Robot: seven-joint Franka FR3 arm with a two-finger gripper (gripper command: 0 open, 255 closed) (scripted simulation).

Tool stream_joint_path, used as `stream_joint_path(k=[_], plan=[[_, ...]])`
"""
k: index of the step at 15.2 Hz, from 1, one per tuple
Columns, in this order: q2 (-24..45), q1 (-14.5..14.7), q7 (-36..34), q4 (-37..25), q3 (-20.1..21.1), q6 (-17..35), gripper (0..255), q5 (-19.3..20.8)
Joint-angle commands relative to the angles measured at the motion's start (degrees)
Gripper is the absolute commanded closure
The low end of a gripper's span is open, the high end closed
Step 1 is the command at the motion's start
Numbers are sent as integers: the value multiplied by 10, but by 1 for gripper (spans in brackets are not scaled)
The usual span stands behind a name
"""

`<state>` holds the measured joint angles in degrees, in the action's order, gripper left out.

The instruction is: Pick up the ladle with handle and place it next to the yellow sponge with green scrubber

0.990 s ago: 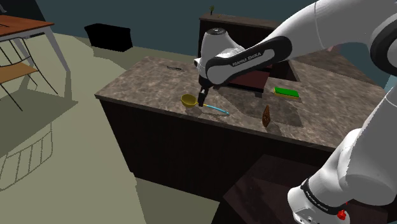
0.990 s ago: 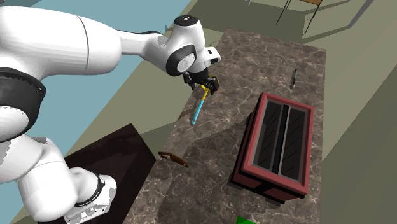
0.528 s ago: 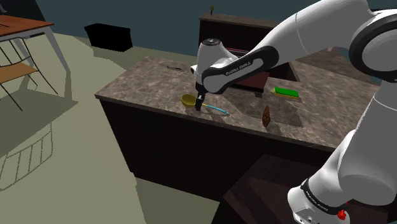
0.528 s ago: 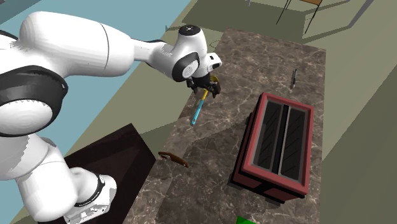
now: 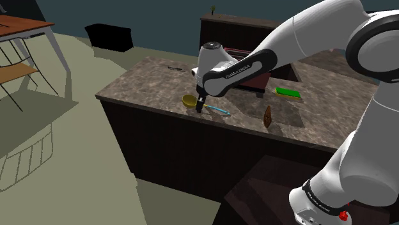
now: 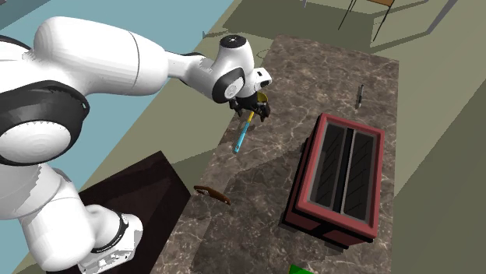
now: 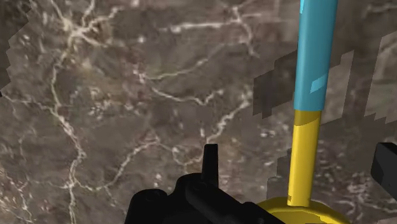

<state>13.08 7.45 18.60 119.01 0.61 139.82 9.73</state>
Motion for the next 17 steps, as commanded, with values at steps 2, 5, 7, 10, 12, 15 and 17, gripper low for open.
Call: stream_joint_path(k=[2, 5, 7, 10, 12, 15, 17], plan=[[0, 0, 0, 0, 0, 0, 255, 0], [0, 0, 0, 0, 0, 0, 255, 0], [0, 0, 0, 0, 0, 0, 255, 0], [0, 0, 0, 0, 0, 0, 255, 0], [-5, 0, 1, -2, 0, -7, 255, -1], [-18, 0, 5, -10, 1, -27, 255, -5], [-26, 0, 8, -15, 2, -41, 255, -7]])
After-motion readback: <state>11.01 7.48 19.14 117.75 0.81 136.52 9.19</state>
